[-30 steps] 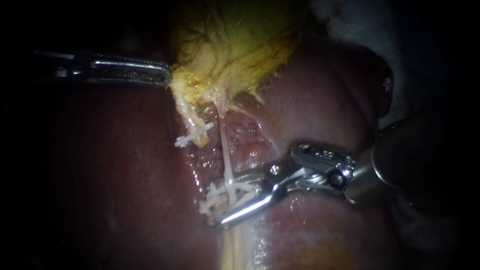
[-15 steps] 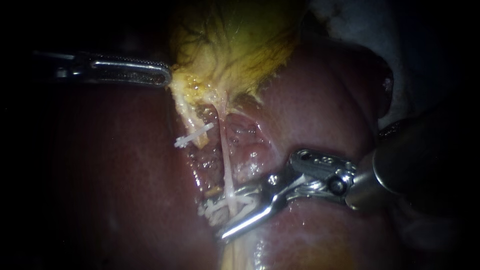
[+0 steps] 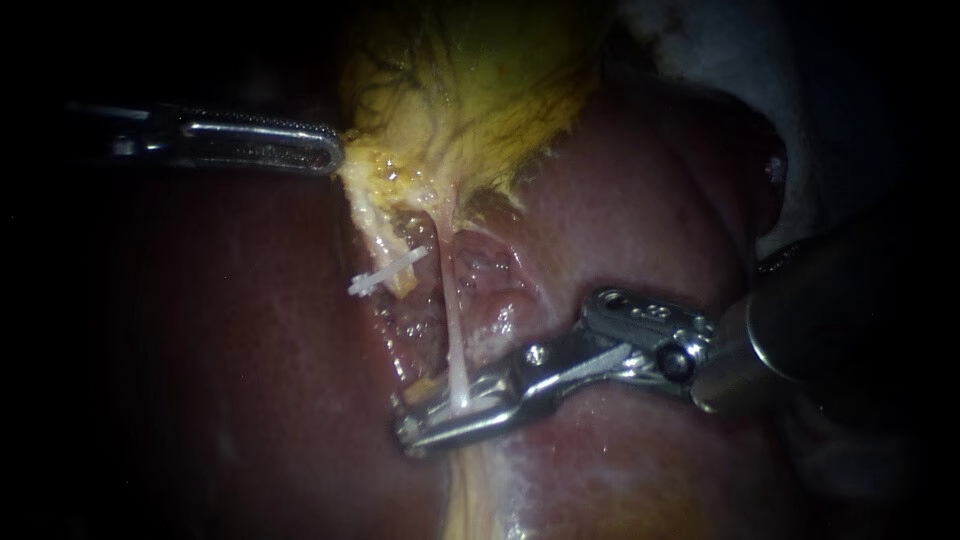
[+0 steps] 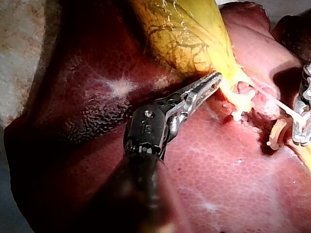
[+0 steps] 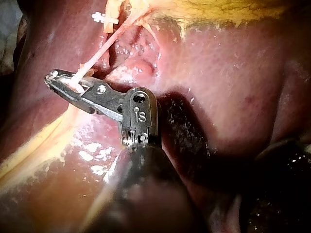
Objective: Clipping first clip right tube
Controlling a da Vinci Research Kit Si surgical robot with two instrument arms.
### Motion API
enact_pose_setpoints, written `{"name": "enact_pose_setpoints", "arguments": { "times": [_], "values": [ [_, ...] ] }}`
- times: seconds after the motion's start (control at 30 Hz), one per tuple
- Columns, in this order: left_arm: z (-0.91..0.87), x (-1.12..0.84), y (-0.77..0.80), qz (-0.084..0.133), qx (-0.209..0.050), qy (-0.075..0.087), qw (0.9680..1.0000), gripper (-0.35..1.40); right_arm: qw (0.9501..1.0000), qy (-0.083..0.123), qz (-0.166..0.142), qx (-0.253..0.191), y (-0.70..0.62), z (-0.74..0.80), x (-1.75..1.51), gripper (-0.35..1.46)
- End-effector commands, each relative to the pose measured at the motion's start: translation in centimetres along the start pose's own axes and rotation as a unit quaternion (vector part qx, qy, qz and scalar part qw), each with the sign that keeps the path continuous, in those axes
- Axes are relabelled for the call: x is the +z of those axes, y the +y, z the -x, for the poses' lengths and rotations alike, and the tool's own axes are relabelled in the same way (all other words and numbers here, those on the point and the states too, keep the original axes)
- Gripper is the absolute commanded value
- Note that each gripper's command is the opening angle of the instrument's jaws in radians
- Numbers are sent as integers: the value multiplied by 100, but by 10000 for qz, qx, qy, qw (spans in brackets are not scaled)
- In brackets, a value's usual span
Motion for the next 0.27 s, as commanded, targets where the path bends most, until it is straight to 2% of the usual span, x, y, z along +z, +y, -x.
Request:
{"name": "enact_pose_setpoints", "arguments": {
  "times": [0.03,0.27],
  "values": [
    [0,0,0,1,0,0,10000,-35,10000,-4,-4,-2,0,1,0,-35],
    [0,0,0,1,0,0,10000,-35,10000,-19,5,-8,1,3,0,-35]
  ]
}}
